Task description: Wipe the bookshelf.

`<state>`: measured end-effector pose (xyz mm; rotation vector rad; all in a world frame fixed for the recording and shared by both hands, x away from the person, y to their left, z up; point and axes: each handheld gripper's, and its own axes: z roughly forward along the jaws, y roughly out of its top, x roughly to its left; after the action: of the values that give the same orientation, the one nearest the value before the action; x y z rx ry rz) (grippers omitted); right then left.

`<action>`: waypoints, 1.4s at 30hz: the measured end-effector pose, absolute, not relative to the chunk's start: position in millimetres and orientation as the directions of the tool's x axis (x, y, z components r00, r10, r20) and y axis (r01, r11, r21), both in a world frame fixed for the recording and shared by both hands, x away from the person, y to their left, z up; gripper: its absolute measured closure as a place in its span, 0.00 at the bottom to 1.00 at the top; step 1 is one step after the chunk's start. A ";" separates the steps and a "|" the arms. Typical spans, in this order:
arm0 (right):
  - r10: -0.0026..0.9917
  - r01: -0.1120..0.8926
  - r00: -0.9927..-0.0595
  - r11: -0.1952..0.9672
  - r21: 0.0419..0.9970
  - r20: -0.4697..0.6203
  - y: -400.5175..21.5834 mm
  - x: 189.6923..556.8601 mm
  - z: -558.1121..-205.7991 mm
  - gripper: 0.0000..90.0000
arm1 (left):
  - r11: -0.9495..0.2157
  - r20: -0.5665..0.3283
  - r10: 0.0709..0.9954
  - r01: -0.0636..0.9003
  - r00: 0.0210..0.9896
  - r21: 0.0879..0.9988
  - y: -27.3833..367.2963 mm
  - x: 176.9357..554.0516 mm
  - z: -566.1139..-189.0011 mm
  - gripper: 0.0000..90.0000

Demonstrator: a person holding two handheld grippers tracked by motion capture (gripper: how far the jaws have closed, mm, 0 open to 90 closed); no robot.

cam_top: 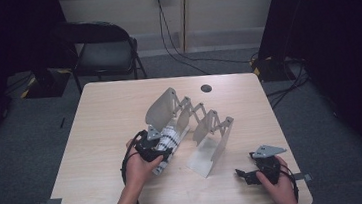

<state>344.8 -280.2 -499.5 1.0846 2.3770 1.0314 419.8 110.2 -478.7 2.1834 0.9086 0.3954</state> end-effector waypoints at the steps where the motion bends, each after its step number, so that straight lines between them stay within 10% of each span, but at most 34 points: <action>1: 0.755 0.515 -0.655 0.448 0.731 -0.001 -280.2 344.8 -499.5 0.13 | -0.496 -0.004 0.706 0.499 0.708 0.710 108.9 420.4 -482.2 0.40; 12: 0.755 0.516 -0.655 0.448 0.730 -0.001 -280.2 344.8 -499.5 0.13 | -0.533 -0.067 0.638 0.502 0.767 0.682 116.9 403.9 -480.3 0.81; 42: 0.756 0.516 -0.655 0.448 0.730 0.000 -280.1 344.8 -499.4 0.13 | -0.505 -0.131 0.605 0.505 0.786 0.699 74.5 419.3 -476.0 0.85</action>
<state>344.8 -280.1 -499.4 1.0852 2.3769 1.0313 419.3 74.5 -476.0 2.2091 0.8193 0.1669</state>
